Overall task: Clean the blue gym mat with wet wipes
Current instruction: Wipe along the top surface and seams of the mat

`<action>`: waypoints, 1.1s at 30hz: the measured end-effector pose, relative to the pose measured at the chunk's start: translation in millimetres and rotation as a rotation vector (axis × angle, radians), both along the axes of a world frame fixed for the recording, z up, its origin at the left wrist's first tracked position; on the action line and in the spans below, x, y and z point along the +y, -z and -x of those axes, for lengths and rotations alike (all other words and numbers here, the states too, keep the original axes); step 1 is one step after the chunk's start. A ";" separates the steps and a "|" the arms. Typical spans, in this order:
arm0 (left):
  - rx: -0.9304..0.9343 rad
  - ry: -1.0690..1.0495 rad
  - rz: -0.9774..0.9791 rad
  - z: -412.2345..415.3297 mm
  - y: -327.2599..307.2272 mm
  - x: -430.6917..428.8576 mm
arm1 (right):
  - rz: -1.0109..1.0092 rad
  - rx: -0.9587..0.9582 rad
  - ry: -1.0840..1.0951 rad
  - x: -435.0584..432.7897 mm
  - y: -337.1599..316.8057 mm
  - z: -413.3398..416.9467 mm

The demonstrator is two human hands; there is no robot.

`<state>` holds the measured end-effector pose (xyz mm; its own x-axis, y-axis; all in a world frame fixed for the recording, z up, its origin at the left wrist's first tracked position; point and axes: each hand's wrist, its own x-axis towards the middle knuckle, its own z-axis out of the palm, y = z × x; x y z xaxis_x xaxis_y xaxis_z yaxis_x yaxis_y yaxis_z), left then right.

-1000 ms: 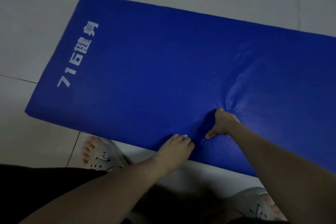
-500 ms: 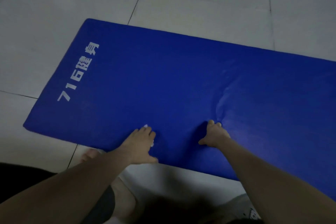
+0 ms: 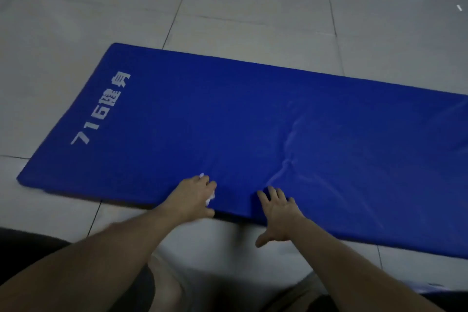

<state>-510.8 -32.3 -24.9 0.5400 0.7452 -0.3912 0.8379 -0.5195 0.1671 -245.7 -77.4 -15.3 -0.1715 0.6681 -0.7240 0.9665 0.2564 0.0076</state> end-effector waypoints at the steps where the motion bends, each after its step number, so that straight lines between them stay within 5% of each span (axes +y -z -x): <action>1: -0.032 -0.028 -0.043 -4.4 -10.2 12.3 | -0.069 -0.047 -0.012 -0.7 -0.8 1.2; 5: -0.114 -0.025 -0.156 -28.9 -45.8 50.8 | -0.374 -0.072 0.114 24.0 -22.4 -11.5; 9: -0.207 -0.109 -0.176 -64.4 -60.0 60.7 | -0.478 -0.039 0.231 48.2 -50.1 -50.9; 16: -0.323 -0.081 -0.033 -154.7 -54.0 33.1 | -0.487 -0.129 0.460 21.4 -52.6 -118.9; 22: -0.314 -0.092 0.082 -205.9 -22.5 -0.1 | -0.239 -0.182 0.716 9.1 -34.4 -144.9; 26: -0.273 -0.265 0.179 -184.1 -8.9 -10.9 | -0.132 0.094 0.807 25.3 -11.1 -117.9; 33: -0.470 -1.042 0.540 -134.6 -17.8 15.5 | 0.230 0.809 1.160 38.2 -7.6 -36.8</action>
<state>-376.2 -16.8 -7.0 -0.0367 0.7056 -0.7076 0.6097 0.5768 0.5436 -208.9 -39.3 -7.7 -0.0300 0.5969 -0.8017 0.3446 -0.7467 -0.5689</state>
